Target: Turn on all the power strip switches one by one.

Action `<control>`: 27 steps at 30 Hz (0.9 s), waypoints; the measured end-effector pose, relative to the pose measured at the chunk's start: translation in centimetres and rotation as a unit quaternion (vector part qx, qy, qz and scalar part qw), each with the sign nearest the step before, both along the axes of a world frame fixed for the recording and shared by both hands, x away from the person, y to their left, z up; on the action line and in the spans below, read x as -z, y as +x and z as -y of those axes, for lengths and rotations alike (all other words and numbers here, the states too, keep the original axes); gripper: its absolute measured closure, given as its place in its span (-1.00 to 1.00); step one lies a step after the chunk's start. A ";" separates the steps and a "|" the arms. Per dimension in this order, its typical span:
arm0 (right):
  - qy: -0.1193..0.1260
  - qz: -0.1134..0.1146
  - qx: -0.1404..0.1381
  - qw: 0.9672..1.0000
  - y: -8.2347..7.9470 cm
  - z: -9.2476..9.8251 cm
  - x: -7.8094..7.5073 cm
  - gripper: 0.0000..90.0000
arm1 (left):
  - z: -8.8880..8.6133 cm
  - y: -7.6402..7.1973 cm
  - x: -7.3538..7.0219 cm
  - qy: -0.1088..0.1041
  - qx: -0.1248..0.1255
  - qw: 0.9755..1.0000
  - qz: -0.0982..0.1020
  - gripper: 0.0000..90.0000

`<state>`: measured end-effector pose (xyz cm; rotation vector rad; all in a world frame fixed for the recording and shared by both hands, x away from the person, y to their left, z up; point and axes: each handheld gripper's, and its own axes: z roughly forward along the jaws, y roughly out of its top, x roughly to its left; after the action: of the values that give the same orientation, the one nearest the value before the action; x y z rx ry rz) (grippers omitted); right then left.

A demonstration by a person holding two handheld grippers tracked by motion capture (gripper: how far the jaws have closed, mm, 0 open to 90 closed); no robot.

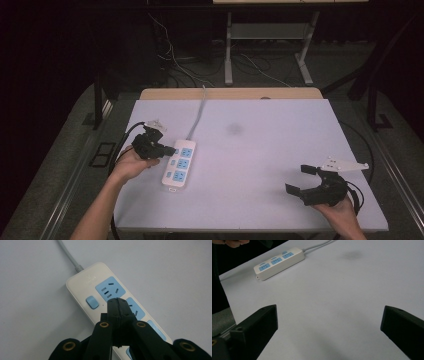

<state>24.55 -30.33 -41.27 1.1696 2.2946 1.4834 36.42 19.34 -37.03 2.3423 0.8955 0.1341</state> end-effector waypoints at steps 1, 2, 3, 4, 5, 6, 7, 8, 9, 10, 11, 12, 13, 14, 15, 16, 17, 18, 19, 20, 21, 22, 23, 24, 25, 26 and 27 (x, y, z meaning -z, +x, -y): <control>0.000 0.000 0.000 1.000 0.0 0.0 0.0 -0.98 | 0.0 0.1 -0.1 0.001 0.002 1.000 0.000 0.99; 0.000 0.000 0.000 1.000 0.0 0.0 0.0 -0.98 | 0.1 0.2 -0.2 0.001 0.002 1.000 -0.001 0.99; 0.000 0.000 0.000 1.000 0.0 0.0 0.0 -0.98 | 0.2 0.3 -0.3 0.002 0.005 1.000 0.000 0.99; 0.000 0.000 0.000 1.000 0.0 0.0 0.0 -0.98 | 0.2 0.4 -0.4 0.003 0.004 1.000 0.001 0.99; 0.000 0.000 0.000 1.000 0.0 0.0 0.0 -0.98 | 0.2 0.6 -0.5 0.004 0.005 1.000 0.000 0.99; 0.000 -0.001 0.000 1.000 0.0 0.0 0.0 -0.98 | 0.3 0.7 -0.5 0.003 0.003 1.000 0.002 0.99; 0.000 0.000 0.000 1.000 0.0 0.0 0.0 -0.98 | 0.3 0.8 -0.6 0.005 0.004 1.000 0.002 0.99; 0.000 0.000 0.000 1.000 0.0 0.0 0.0 -0.98 | 0.3 0.9 -0.6 0.006 0.003 1.000 0.002 0.99; 0.000 0.000 0.000 1.000 0.0 0.0 0.0 -0.98 | 0.3 1.0 -0.6 0.004 0.002 1.000 0.003 0.99; 0.000 0.000 0.000 1.000 0.0 0.0 0.0 -0.98 | 0.3 1.1 -0.7 0.006 0.002 1.000 0.002 0.99; 0.000 0.000 0.000 1.000 0.0 0.0 0.0 -0.98 | 0.3 1.2 -0.7 0.008 0.004 1.000 0.004 0.99; 0.000 0.000 0.000 1.000 0.0 0.1 0.0 -0.98 | 0.3 1.3 -0.7 0.006 0.003 1.000 0.004 0.99; 0.000 0.000 -0.001 1.000 0.0 0.1 0.0 -0.98 | 0.4 1.4 -0.7 0.005 0.002 1.000 0.003 0.99; 0.000 0.000 -0.001 1.000 0.0 0.1 0.0 -0.98 | 0.4 1.5 -0.7 0.005 0.003 1.000 0.003 0.99; -0.001 0.000 -0.001 1.000 0.0 0.1 0.0 -0.98 | 0.4 1.6 -0.7 0.003 0.001 1.000 0.003 0.99; -0.001 0.000 -0.001 1.000 0.0 0.1 0.0 -0.98 | 0.5 1.7 -0.7 0.004 0.001 1.000 0.003 0.99; -0.001 0.000 -0.001 1.000 0.0 0.1 0.0 -0.98 | 0.5 1.8 -0.7 0.005 0.002 1.000 0.004 0.99; -0.001 0.000 -0.001 1.000 0.0 0.1 0.0 -0.98 | 0.5 1.8 -0.7 0.005 0.001 1.000 0.003 0.99; 0.000 0.000 -0.001 1.000 0.0 0.1 0.0 -0.98 | 0.5 1.9 -0.6 0.007 0.002 1.000 0.003 0.99; -0.001 0.001 -0.001 1.000 0.0 0.1 0.0 -0.98 | 0.6 2.0 -0.6 0.006 0.001 1.000 0.004 0.99; -0.001 0.001 -0.001 1.000 0.0 0.1 0.0 -0.98 | 0.6 2.1 -0.6 0.005 0.001 1.000 0.003 0.99; 0.000 0.000 0.000 1.000 0.0 0.1 0.0 -0.98 | 0.6 2.2 -0.5 0.005 0.001 1.000 0.002 0.99; 0.000 0.000 0.000 1.000 0.0 0.1 0.0 -0.98 | 0.7 2.2 -0.4 0.005 0.001 1.000 0.002 0.99; -0.001 0.000 0.000 1.000 0.0 0.1 0.0 -0.98 | 0.7 2.3 -0.3 0.006 0.001 1.000 0.001 0.99; -0.001 0.001 0.000 1.000 0.0 0.1 0.0 -0.98 | 0.7 2.4 -0.2 0.006 0.001 1.000 0.002 0.99; 0.000 0.001 0.000 1.000 0.0 0.1 0.0 -0.98 | 0.7 2.4 -0.2 0.007 0.001 1.000 0.001 0.99; 0.000 0.001 0.000 1.000 0.0 0.2 0.0 -0.98 | 0.7 2.5 -0.1 0.008 0.001 1.000 0.001 0.99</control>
<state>24.57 -30.48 -41.27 1.1691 2.2929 1.4833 38.90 18.63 -36.90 2.3564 0.8946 0.1433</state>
